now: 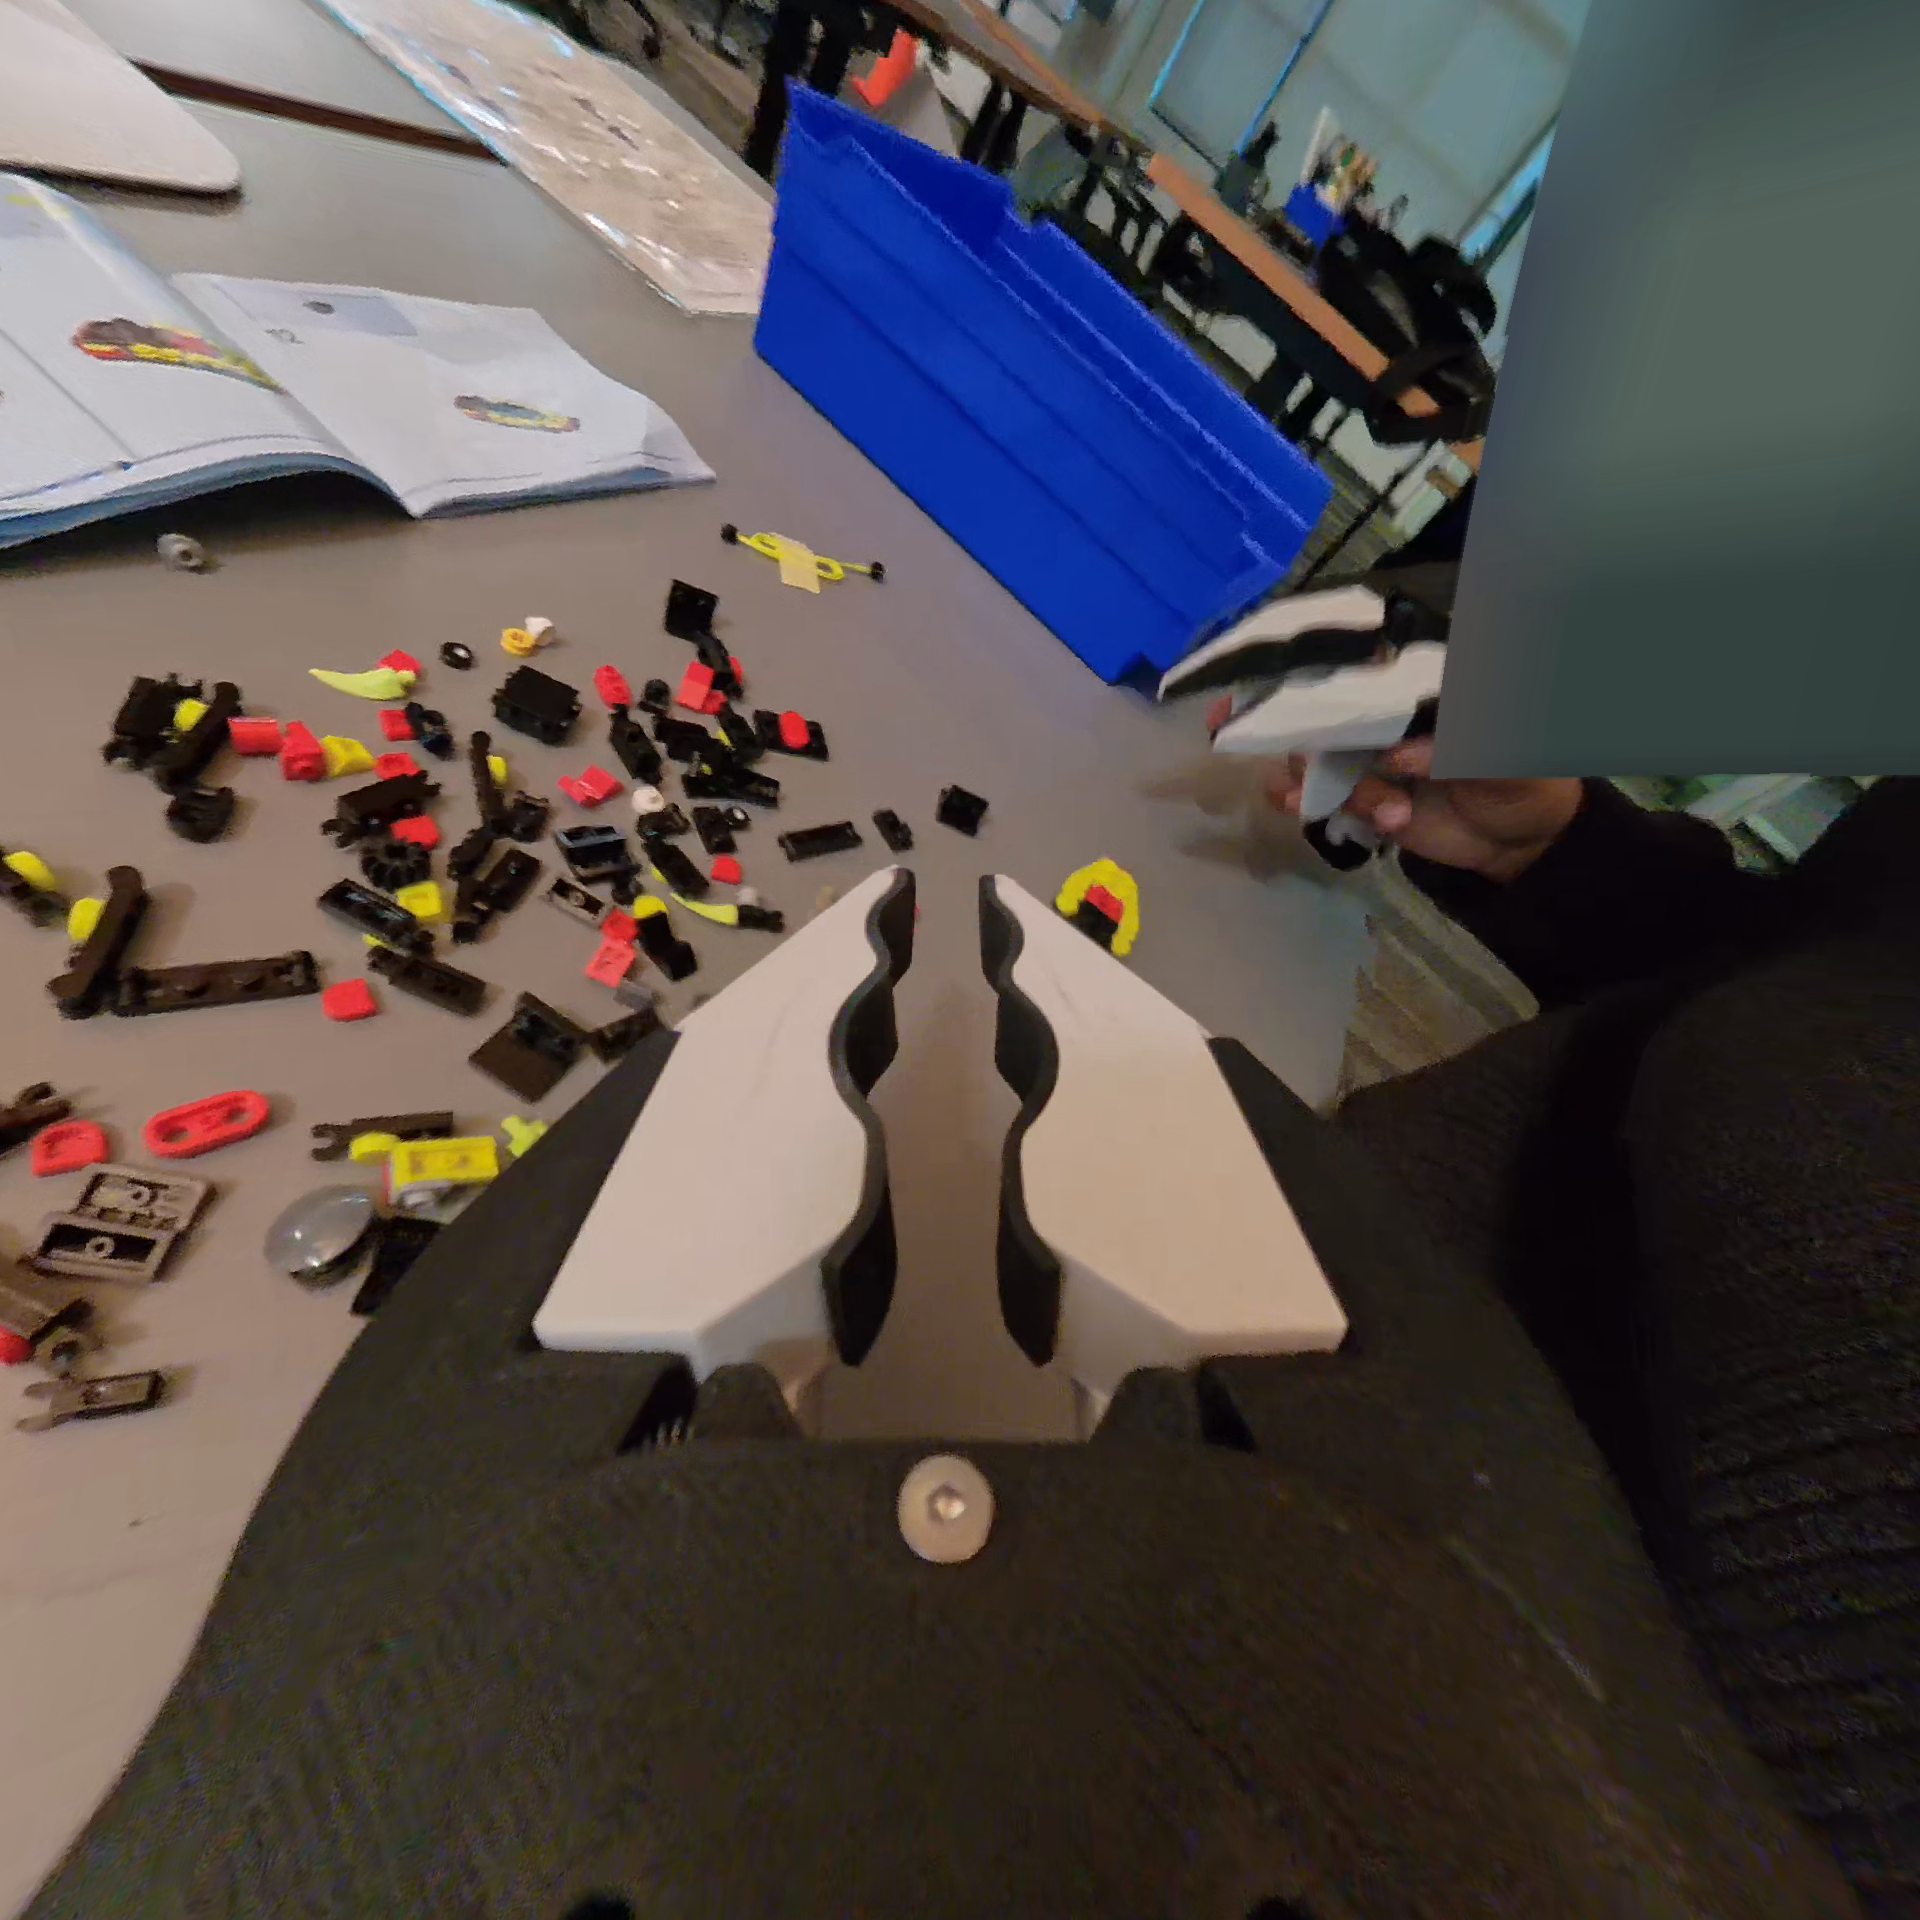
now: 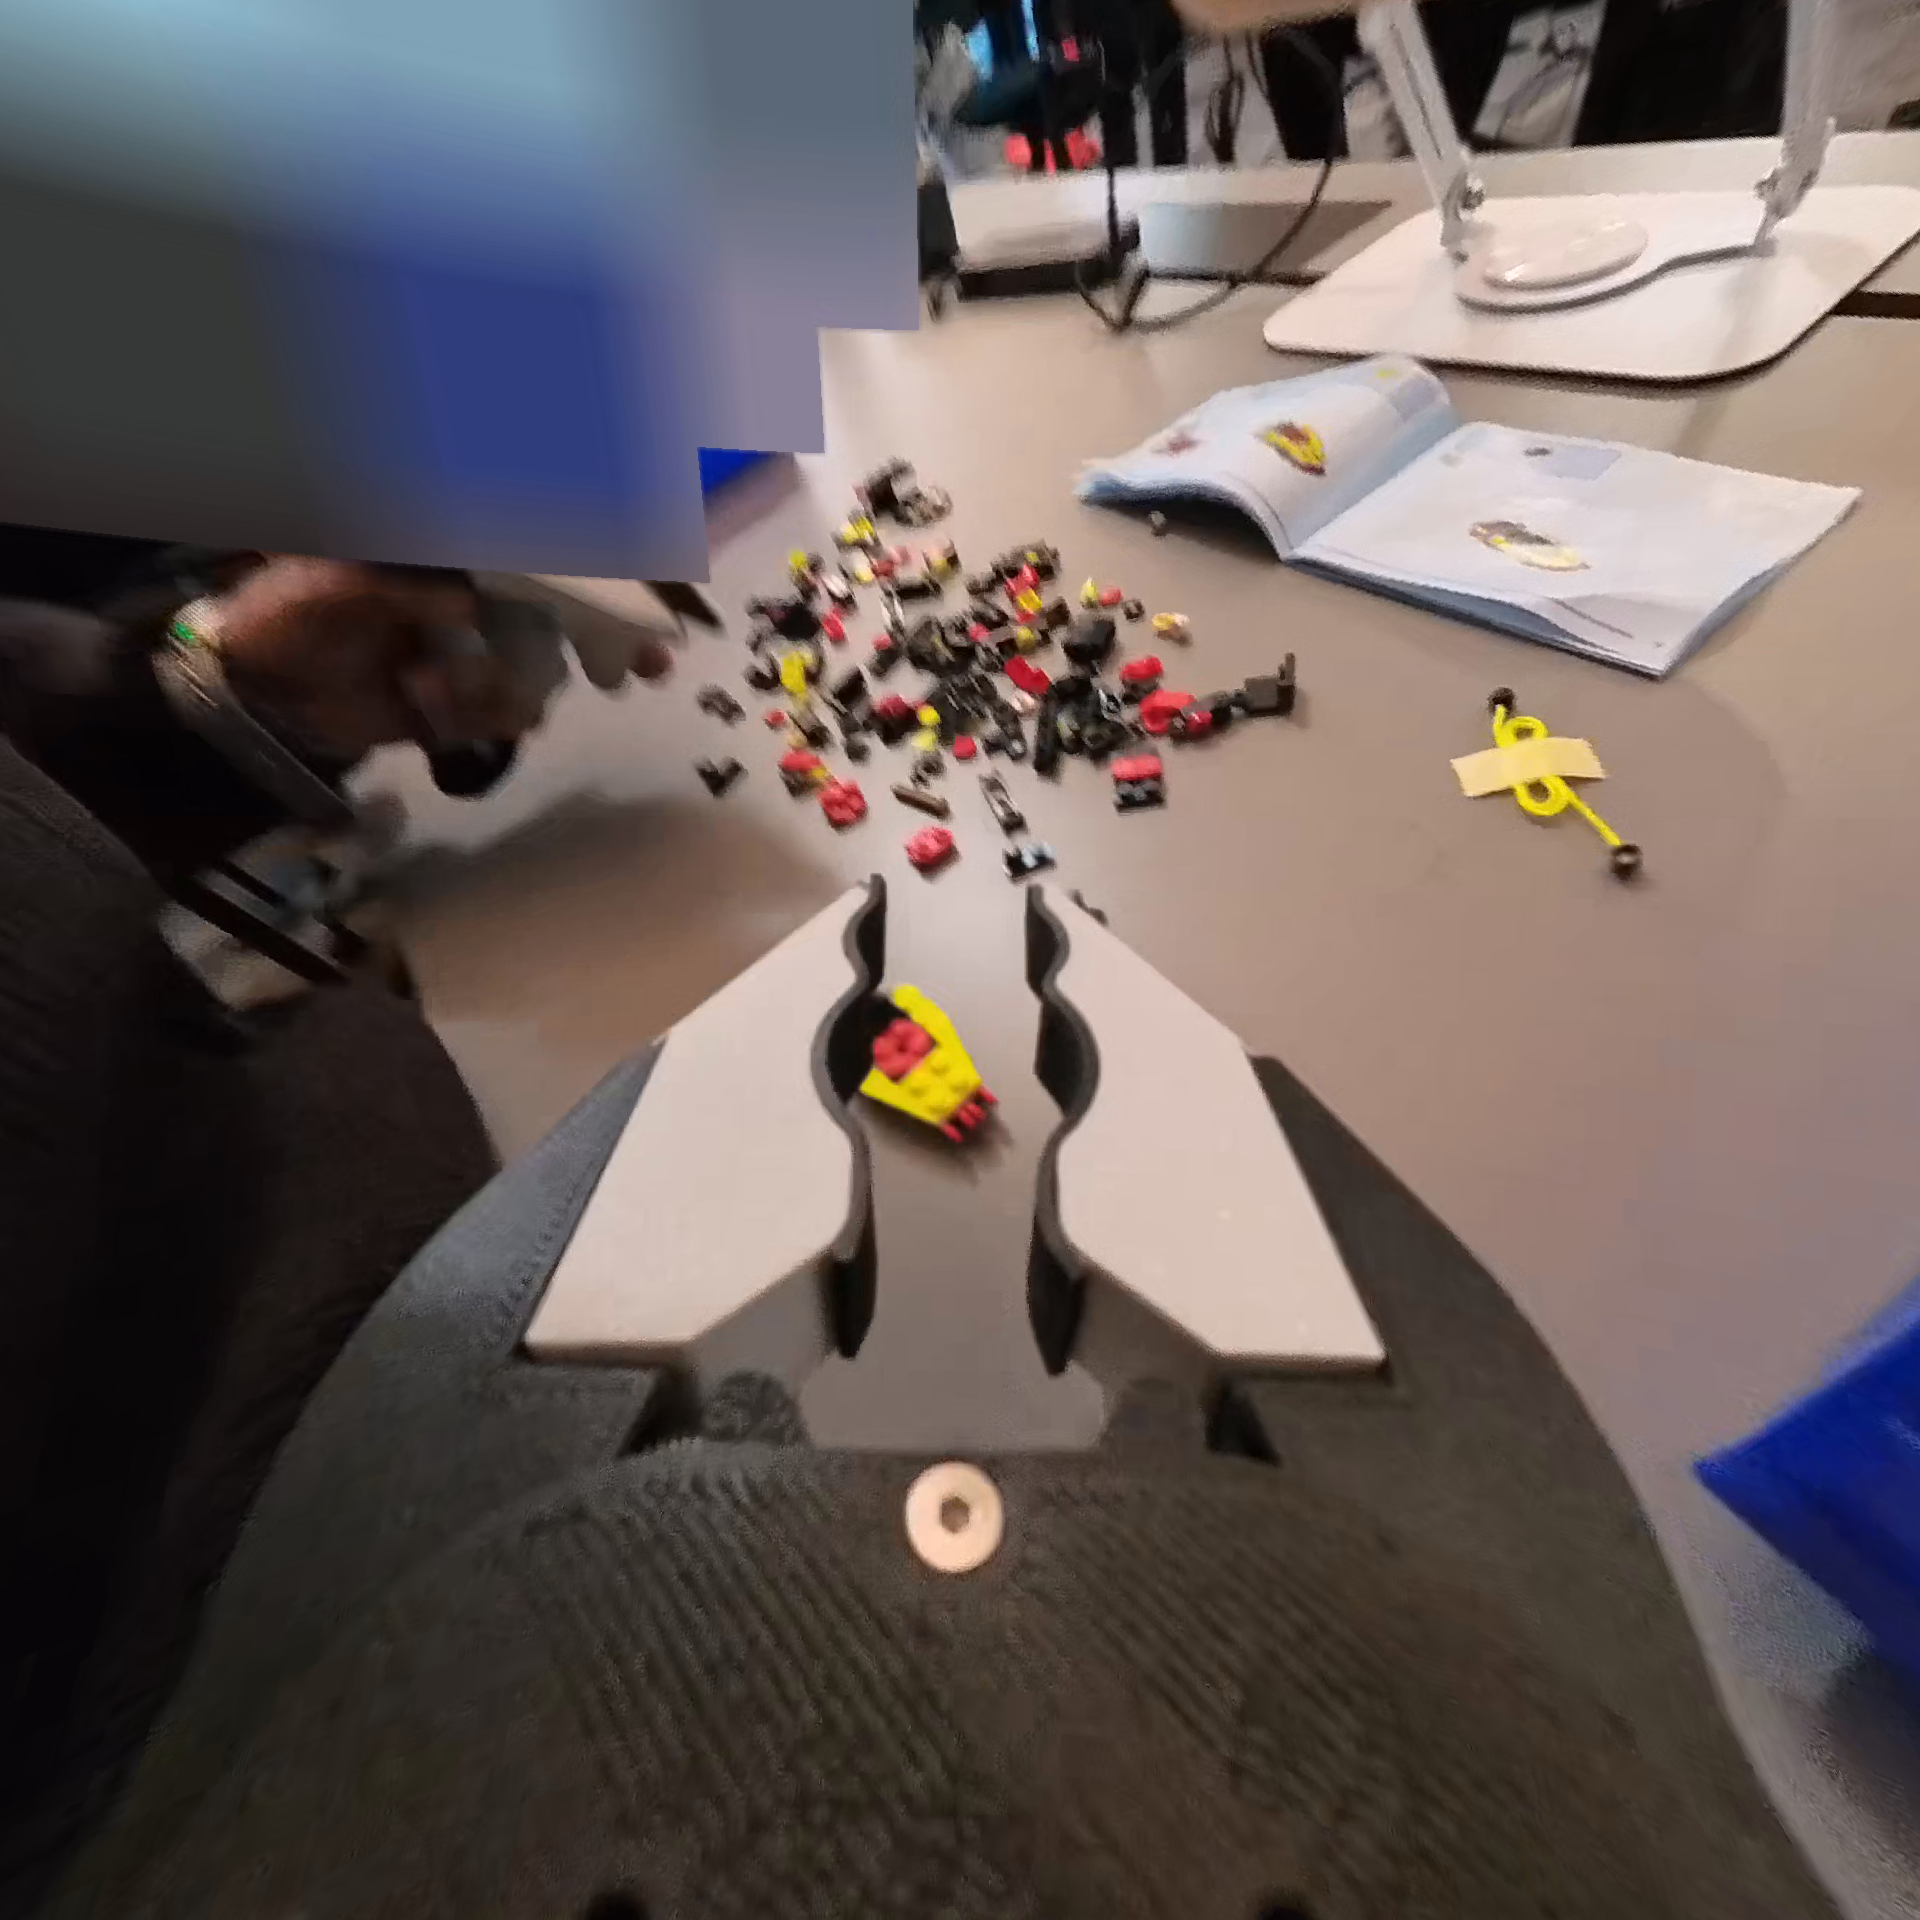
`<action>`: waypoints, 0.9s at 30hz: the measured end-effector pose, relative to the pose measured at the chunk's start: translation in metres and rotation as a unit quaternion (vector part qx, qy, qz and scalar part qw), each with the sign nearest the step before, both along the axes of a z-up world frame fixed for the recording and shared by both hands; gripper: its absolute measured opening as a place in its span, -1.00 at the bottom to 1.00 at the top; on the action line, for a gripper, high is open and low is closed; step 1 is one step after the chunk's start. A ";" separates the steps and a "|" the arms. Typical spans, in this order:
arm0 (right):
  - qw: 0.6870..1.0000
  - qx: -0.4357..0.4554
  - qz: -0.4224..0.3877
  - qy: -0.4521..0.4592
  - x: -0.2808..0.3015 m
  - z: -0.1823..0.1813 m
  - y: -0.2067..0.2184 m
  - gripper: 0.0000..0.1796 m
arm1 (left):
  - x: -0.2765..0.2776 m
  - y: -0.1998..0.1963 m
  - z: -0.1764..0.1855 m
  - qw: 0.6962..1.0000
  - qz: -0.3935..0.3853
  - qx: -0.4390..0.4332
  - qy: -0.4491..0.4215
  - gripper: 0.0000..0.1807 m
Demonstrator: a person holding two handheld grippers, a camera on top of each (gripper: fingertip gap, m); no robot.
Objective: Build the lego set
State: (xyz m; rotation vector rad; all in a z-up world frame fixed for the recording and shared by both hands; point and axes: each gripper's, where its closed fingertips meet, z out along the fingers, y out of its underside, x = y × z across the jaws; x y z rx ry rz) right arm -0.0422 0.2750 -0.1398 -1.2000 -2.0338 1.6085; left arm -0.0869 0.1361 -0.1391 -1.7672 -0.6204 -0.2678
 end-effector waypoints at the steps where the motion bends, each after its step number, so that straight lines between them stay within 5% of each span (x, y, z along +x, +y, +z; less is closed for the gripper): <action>1: 0.999 -0.035 0.000 0.000 0.002 0.008 -0.001 -0.72 | 0.005 -0.001 -0.005 1.000 -0.012 -0.019 0.006 -0.86; 6: 0.995 -0.100 -0.001 -0.001 0.008 0.026 0.000 -0.72 | 0.013 -0.006 -0.011 0.993 -0.010 -0.078 0.089 -0.87; 27: 0.997 0.011 0.081 0.012 0.001 0.008 -0.046 -0.75 | 0.033 -0.024 -0.026 0.990 0.009 -0.120 0.080 -0.73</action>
